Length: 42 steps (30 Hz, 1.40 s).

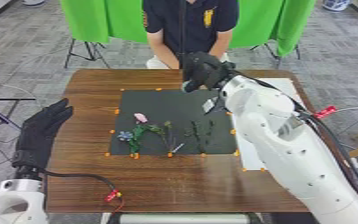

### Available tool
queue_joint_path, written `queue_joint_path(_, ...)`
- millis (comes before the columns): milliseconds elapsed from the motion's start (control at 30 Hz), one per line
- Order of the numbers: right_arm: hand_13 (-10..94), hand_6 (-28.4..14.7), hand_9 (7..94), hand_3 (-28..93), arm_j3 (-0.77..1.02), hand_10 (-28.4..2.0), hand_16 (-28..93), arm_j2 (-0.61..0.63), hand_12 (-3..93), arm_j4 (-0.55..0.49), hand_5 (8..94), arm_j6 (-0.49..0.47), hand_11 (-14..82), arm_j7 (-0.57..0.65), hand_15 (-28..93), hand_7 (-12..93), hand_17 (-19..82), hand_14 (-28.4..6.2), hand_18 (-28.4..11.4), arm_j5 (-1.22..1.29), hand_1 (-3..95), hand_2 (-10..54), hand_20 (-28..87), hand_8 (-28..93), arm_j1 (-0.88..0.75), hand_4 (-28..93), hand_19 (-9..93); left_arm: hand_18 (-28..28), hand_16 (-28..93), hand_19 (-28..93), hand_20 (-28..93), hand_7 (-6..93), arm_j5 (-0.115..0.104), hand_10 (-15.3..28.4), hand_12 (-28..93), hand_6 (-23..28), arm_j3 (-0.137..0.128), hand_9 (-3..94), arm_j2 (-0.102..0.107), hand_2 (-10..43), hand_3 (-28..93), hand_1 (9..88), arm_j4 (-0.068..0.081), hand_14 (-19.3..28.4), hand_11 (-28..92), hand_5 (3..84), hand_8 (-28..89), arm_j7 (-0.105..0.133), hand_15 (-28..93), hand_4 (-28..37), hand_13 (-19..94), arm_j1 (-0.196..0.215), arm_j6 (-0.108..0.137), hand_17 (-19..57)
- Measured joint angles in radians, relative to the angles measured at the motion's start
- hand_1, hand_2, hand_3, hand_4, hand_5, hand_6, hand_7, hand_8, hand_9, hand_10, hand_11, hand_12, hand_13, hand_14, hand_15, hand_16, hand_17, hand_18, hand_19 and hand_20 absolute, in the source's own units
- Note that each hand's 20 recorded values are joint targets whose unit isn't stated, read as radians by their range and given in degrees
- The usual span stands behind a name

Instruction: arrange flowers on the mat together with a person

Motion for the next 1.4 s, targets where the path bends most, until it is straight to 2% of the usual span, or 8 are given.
queue_joint_path(200,94,-1.0,93.7,-28,-0.121,-9.5,17,-0.091,25.5,0.054,85.9,-0.046,31.5,-0.047,71,16,79,0.6,-8.4,-0.096,94.4,-9.5,49,9,0.032,41,93,9.9,2,5,13,6.1,0.0,14.7,12,7.2,0.007,43.2,0.002,9.0,63,23.4,0.006,15.1,14,46.5,-5,-0.003,8,-26.7,30,-0.01,-0.001,4.0)
queue_joint_path(467,94,0.0,93.7,-28,-0.132,-9.4,17,-0.155,25.2,0.126,85.4,-0.071,32.9,-0.054,71,17,79,0.6,-8.8,-0.142,93.1,-9.5,50,8,0.009,42,93,9.9,2,5,13,6.3,0.0,14.5,12,7.0,0.014,43.3,0.004,8.9,63,23.4,0.021,14.9,14,46.8,-5,-0.013,8,-26.9,30,-0.03,-0.002,4.0)
queue_joint_path(933,94,0.9,93.7,-28,-0.126,-9.6,17,-0.201,23.3,0.219,82.3,-0.072,33.6,-0.072,70,16,78,0.5,-8.8,-0.242,88.9,-9.5,51,5,-0.014,42,93,10.3,2,5,13,5.6,0.0,15.5,12,7.9,0.024,43.9,0.006,9.4,61,24.1,0.022,16.0,13,46.7,-5,-0.013,8,-25.6,31,-0.032,-0.009,3.8)
queue_joint_path(1400,94,1.5,93.7,-28,-0.117,-10.0,18,-0.215,20.3,0.238,79.2,-0.072,34.2,-0.097,70,16,78,0.5,-8.8,-0.279,86.6,-9.5,51,3,-0.016,41,93,11.1,2,6,13,4.6,0.001,16.3,12,8.8,0.028,43.6,0.005,9.1,59,25.0,0.025,17.5,13,45.7,-4,-0.013,8,-23.1,31,-0.039,-0.02,3.1)
